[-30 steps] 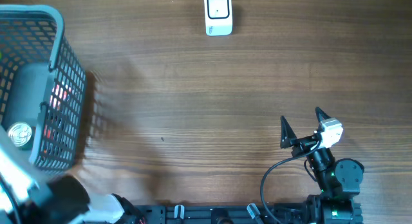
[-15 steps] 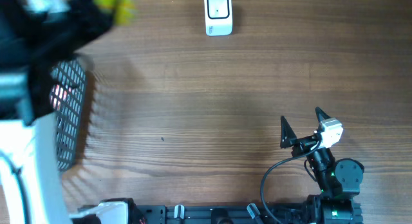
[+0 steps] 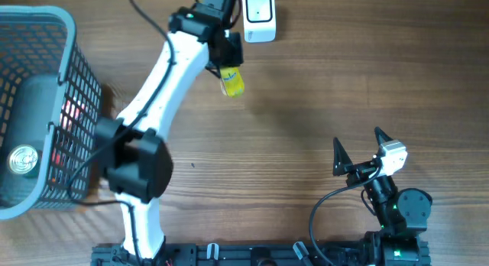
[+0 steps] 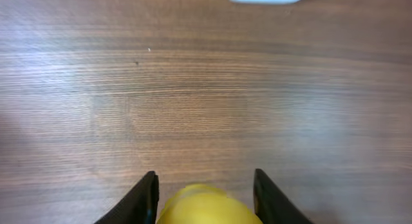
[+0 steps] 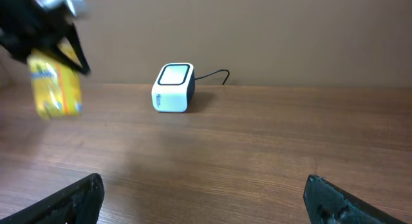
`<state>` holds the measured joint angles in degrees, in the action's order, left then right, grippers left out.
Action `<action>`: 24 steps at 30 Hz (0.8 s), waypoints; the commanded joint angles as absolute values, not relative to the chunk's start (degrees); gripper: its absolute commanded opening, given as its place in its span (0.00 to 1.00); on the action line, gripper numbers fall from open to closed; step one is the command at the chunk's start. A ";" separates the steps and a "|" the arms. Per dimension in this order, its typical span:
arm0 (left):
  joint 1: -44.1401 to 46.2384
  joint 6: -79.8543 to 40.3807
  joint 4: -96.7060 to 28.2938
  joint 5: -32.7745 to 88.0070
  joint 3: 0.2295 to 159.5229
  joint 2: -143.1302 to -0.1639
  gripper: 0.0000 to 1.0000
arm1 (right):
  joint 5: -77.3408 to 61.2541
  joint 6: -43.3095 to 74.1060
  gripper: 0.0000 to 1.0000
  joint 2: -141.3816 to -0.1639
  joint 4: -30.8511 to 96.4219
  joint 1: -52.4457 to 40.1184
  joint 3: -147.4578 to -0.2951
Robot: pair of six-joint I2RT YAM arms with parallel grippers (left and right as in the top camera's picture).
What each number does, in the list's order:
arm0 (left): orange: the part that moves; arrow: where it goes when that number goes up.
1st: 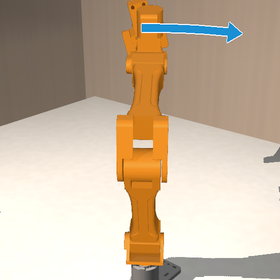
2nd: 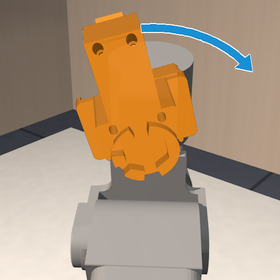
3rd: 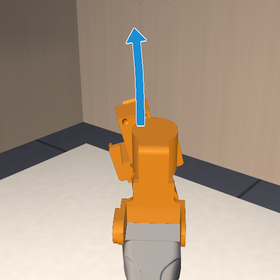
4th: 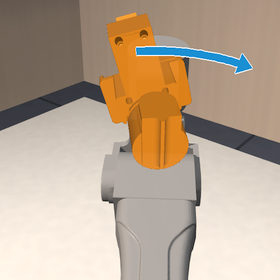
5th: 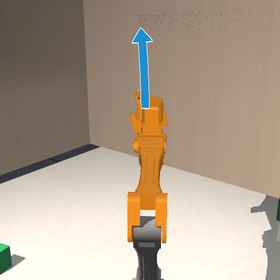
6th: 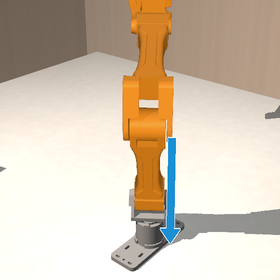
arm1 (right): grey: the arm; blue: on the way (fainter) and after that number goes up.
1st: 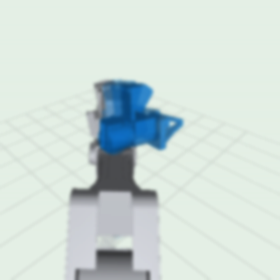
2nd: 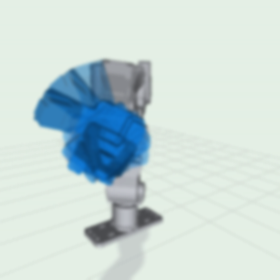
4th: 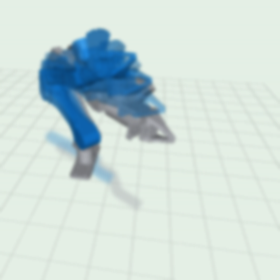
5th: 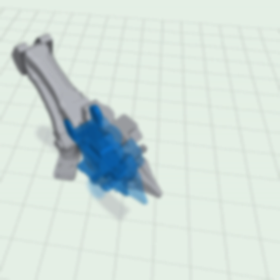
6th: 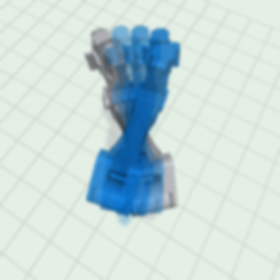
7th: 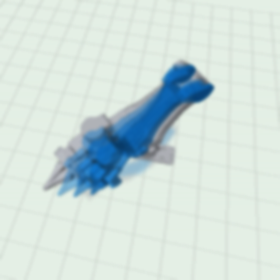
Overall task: Scan the item barcode
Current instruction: 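Carry the yellow can to the scanner and set it down nearby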
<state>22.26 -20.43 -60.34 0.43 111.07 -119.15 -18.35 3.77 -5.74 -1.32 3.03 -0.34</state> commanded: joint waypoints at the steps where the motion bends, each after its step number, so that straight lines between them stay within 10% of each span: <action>1: 22.76 -20.36 -58.92 -0.75 111.59 -121.58 0.34 | -18.00 3.57 1.00 -5.69 -1.48 2.68 -0.30; 24: 22.61 -20.16 -43.42 -13.17 103.44 -122.06 0.49 | -18.00 3.55 0.99 -5.69 -1.45 2.68 -0.30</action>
